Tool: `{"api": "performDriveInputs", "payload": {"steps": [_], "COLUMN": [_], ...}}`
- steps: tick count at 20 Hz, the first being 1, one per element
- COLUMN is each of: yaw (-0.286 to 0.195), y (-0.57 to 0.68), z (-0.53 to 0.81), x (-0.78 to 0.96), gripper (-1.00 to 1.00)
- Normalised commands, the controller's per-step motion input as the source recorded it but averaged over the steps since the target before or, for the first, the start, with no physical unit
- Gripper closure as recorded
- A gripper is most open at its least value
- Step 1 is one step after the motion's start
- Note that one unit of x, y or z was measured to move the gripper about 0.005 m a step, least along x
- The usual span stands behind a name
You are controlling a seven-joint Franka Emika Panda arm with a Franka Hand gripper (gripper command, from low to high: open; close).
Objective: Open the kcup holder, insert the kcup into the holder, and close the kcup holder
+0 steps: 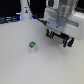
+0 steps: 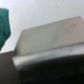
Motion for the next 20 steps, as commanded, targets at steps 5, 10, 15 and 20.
{"api": "performDriveInputs", "payload": {"steps": [5,10,15,20], "yaw": [-0.289,-0.303,-0.300,-0.289], "y": [-0.33,-0.30,-0.34,-0.37], "z": [0.36,0.28,0.13,-0.03], "x": [-0.02,-0.04,-0.07,-0.19], "gripper": [-1.00,-1.00,-1.00,-1.00]}}
